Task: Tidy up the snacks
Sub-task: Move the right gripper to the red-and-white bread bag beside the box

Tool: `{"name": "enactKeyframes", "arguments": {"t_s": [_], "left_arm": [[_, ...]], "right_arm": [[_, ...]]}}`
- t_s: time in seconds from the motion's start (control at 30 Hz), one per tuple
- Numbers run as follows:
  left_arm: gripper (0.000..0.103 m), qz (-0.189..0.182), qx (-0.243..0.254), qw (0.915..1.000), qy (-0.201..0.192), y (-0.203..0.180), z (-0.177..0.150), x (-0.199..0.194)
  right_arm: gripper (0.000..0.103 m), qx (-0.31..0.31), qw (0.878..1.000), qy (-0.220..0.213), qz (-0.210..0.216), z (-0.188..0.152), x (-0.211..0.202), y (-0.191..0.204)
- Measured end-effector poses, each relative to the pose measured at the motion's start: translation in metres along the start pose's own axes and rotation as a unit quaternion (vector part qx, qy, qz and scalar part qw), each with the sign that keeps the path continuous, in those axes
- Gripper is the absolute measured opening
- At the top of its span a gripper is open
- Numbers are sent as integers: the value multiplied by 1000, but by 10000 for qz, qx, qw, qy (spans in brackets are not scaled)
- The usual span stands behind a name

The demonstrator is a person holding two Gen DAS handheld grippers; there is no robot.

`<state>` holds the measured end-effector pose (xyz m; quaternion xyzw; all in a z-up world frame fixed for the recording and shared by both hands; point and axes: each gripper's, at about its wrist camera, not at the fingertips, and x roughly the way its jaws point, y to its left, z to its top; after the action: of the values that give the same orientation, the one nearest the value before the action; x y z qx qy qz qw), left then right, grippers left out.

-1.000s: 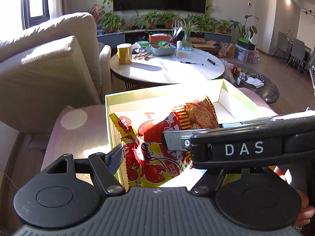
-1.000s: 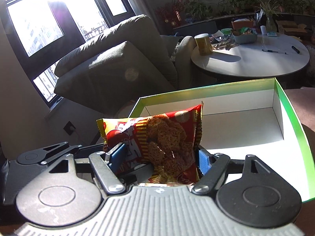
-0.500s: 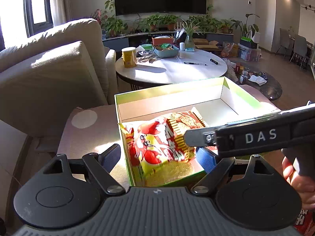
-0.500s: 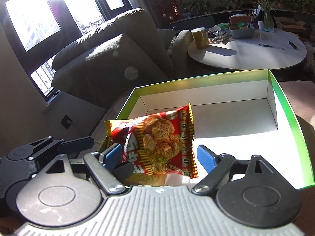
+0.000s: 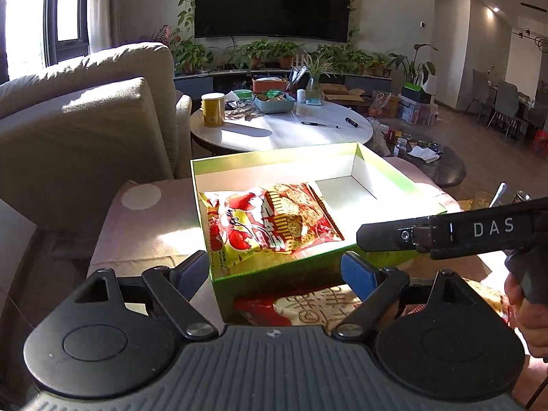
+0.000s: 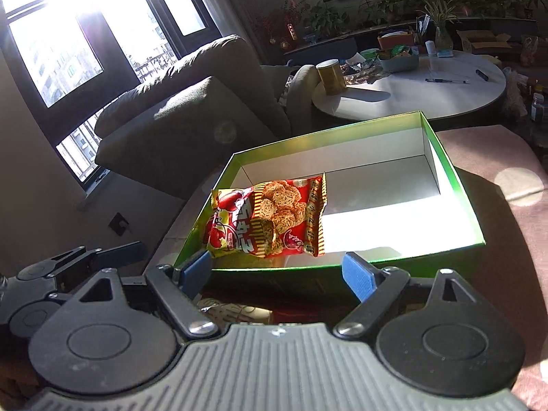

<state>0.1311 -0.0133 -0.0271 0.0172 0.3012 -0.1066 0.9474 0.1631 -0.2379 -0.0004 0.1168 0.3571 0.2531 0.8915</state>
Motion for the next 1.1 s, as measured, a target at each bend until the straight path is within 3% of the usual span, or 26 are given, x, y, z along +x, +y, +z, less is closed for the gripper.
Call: {"name": "enactKeyframes", "arguments": {"t_s": [0.27,0.63,1.1], "left_arm": [[85,23,167,9986,494,-11,-30,11],[86,-69,-333,9976,599,9,-54,5],[86,-236,-431,9968,627,15,-62,5]], "right_arm": [[77,66,9991,346,-214,-22,2,-1],[77,153,9973,707,-86,-37,12,8],[77,340,9939,1049,-49,-48,34,11]]}}
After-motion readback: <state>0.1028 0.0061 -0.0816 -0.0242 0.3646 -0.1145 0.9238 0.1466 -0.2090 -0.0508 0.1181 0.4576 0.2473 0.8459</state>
